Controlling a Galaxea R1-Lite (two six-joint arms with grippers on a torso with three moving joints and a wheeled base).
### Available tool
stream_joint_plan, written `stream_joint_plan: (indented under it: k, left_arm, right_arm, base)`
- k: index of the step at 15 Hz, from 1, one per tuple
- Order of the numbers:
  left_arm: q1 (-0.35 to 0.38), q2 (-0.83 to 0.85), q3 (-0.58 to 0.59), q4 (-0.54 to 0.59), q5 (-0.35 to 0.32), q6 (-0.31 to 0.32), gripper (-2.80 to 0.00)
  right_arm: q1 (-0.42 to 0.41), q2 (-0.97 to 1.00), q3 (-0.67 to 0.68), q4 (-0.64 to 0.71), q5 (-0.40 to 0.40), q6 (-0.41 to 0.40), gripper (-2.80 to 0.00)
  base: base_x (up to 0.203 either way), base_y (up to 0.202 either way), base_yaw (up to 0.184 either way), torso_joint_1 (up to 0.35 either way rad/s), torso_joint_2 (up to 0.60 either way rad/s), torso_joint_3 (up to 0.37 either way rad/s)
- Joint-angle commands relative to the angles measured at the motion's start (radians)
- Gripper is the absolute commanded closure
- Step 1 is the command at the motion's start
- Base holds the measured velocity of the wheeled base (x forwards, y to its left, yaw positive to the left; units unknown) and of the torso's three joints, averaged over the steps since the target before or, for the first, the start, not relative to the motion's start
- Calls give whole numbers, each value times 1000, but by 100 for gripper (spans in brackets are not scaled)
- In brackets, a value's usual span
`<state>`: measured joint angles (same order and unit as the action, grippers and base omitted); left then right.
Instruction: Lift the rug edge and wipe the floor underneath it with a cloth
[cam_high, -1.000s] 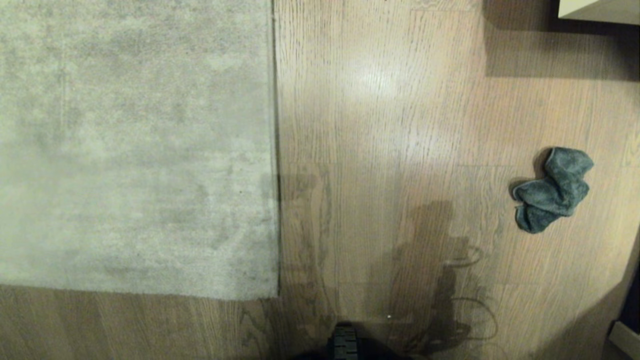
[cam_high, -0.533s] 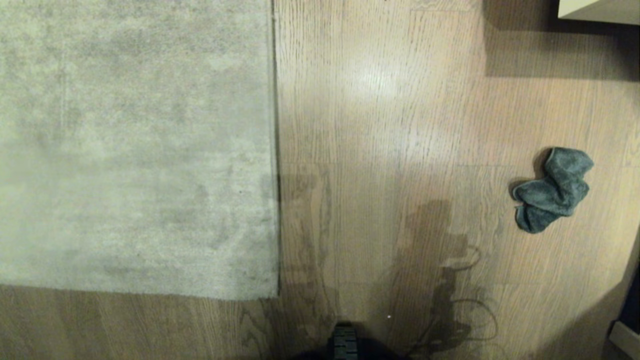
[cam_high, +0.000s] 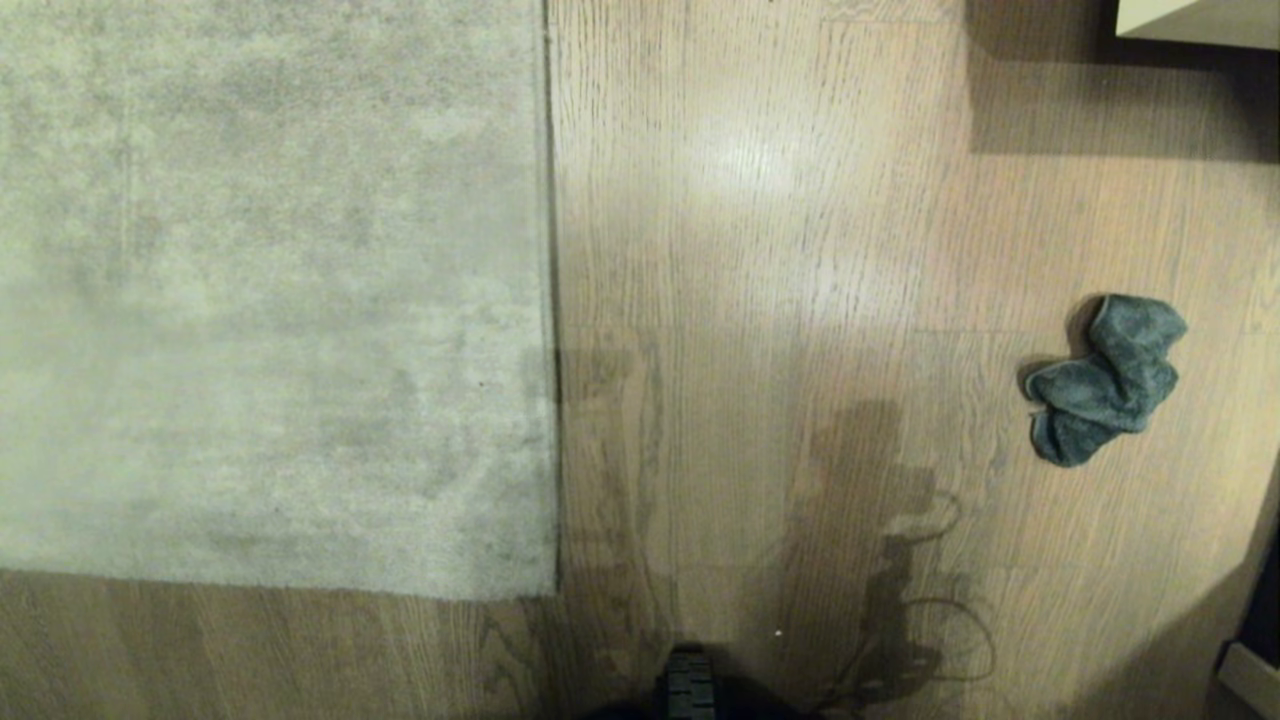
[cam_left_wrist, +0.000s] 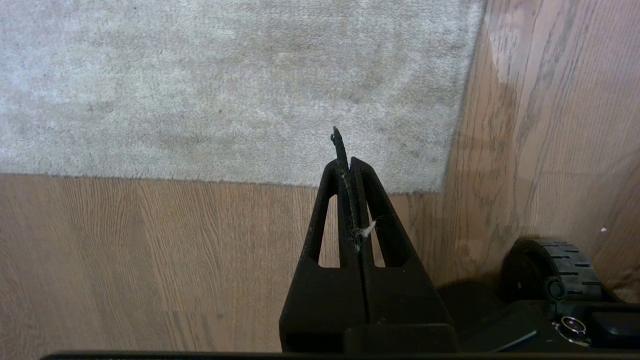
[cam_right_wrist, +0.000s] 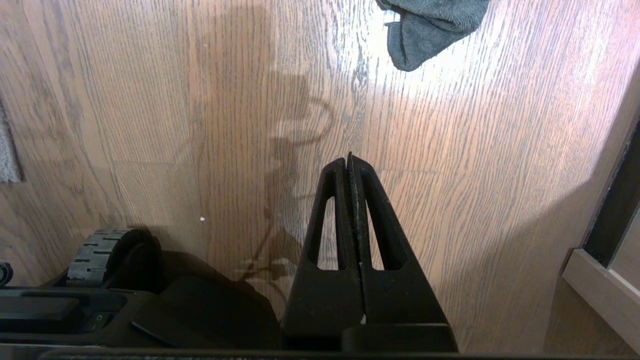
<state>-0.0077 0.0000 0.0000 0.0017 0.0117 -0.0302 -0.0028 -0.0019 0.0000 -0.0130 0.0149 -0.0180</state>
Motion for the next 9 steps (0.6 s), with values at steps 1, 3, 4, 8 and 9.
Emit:
stream_joint_plan:
  k: [1, 3, 4, 8, 9]
  left_arm:
    - [0, 0, 0, 0, 1, 0, 0]
    - [0, 0, 0, 0, 1, 0, 0]
    - [0, 0, 0, 0, 1, 0, 0]
    - [0, 0, 0, 0, 1, 0, 0]
    - [0, 0, 0, 0, 1, 0, 0]
  right_arm:
    - [0, 2, 0, -1, 0, 0, 0]
    - [0, 2, 0, -1, 0, 0, 0]
    - [0, 2, 0, -1, 0, 0, 0]
    - [0, 2, 0, -1, 0, 0, 0]
    - [0, 2, 0, -1, 0, 0, 0]
  base:
    - [0, 0, 0, 0, 0, 0]
    - [0, 0, 0, 0, 0, 0]
    - [0, 0, 0, 0, 0, 0]
    - [0, 0, 0, 0, 0, 0]
    - [0, 0, 0, 0, 0, 0]
